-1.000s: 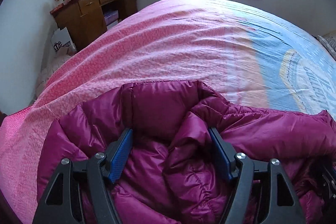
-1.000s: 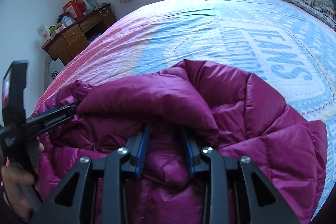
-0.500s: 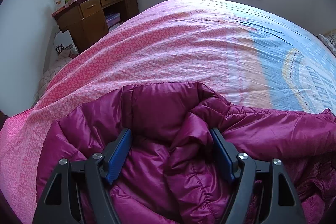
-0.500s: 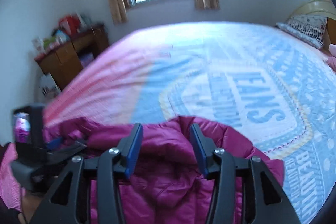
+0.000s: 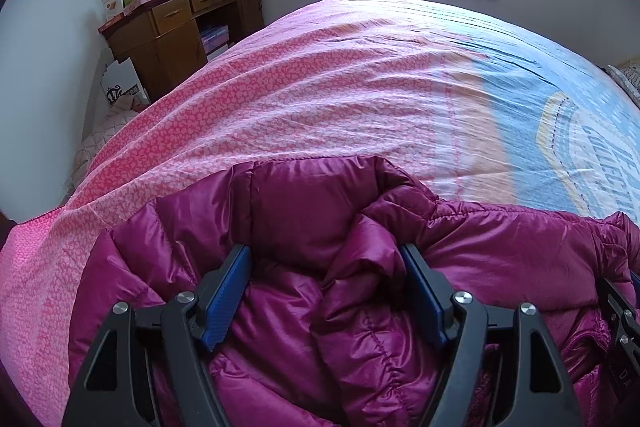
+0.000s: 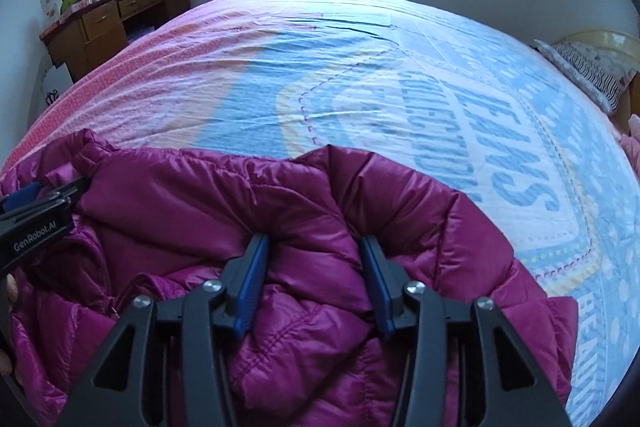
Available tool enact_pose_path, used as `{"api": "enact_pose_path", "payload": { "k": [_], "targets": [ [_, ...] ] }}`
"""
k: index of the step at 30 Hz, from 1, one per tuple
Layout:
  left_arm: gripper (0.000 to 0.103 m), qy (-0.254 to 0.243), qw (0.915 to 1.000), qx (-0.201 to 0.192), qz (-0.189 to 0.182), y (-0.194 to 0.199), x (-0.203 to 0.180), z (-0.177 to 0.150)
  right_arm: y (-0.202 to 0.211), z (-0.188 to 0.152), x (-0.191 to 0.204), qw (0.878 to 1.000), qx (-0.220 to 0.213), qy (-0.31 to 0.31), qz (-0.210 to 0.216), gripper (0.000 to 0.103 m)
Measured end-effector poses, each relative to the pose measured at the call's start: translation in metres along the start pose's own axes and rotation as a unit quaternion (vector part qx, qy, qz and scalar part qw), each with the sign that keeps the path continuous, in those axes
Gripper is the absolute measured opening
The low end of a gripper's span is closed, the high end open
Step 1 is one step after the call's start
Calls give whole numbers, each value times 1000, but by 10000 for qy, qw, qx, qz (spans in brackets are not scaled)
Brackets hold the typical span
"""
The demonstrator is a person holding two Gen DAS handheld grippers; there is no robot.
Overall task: Fold large clothes
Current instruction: 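Release the jacket and raise both tools away from it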
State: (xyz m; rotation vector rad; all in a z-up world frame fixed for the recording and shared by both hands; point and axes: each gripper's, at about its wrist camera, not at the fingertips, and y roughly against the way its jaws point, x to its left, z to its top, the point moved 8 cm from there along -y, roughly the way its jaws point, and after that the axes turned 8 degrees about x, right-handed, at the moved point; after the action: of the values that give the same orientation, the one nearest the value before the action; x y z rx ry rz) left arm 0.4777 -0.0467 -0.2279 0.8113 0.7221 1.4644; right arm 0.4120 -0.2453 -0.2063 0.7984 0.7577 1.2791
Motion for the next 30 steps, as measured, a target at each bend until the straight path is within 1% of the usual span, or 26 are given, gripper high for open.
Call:
{"api": "enact_pose_path", "payload": {
  "k": [3, 7, 12, 13, 15, 16, 17, 18, 19, 21, 22, 23, 24, 27, 30],
  "targets": [
    [76, -2, 10000, 3, 22, 0, -1, 1, -3, 2, -3, 9999, 30, -77, 90, 51],
    [76, 13, 10000, 11, 5, 0, -1, 1, -5, 5, 1, 9997, 15, 98, -222, 53],
    [77, -6, 10000, 54, 32, 0, -3, 3, -3, 4, -1, 9997, -11, 72, -229, 56],
    [77, 9, 10000, 88, -31, 1, -2, 2, -3, 5, -1, 9996, -13, 81, -267, 59],
    [76, 12, 9994, 199, -281, 13, 5, -3, -1, 4, -1, 9994, -14, 77, -333, 64],
    [76, 6, 9990, 182, -405, 21, 9, -7, 2, 3, -2, 9994, -13, 52, -333, 66],
    [76, 20, 9986, 120, -508, 32, 15, -13, 8, 0, -4, 9995, -27, 22, -314, 66],
    [76, 22, 9984, -9, -558, 46, 24, -21, 17, -4, -6, 9995, -117, -11, -297, 66],
    [76, 3, 9984, -130, -556, 56, 31, -28, 33, -9, -8, 9990, -330, -55, -303, 66],
    [76, -36, 9983, -384, -446, 79, 50, -47, 61, -19, -11, 9973, -655, -138, -293, 71],
    [76, -49, 9980, -454, -444, 87, 57, -57, 78, -27, -12, 9962, -811, -173, -269, 75],
    [76, -55, 9977, -506, -458, 96, 64, -66, 96, -36, -13, 9948, -959, -194, -270, 77],
    [76, -50, 9971, -584, -491, 107, 73, -78, 109, -42, -13, 9940, -1042, -203, -281, 80],
    [76, -85, 9959, -741, -509, 130, 92, -107, 152, -63, -15, 9911, -1268, -218, -340, 81],
    [76, -158, 9949, -857, -511, 151, 104, -133, 181, -78, -14, 9896, -1323, -257, -503, 81]
  ]
}}
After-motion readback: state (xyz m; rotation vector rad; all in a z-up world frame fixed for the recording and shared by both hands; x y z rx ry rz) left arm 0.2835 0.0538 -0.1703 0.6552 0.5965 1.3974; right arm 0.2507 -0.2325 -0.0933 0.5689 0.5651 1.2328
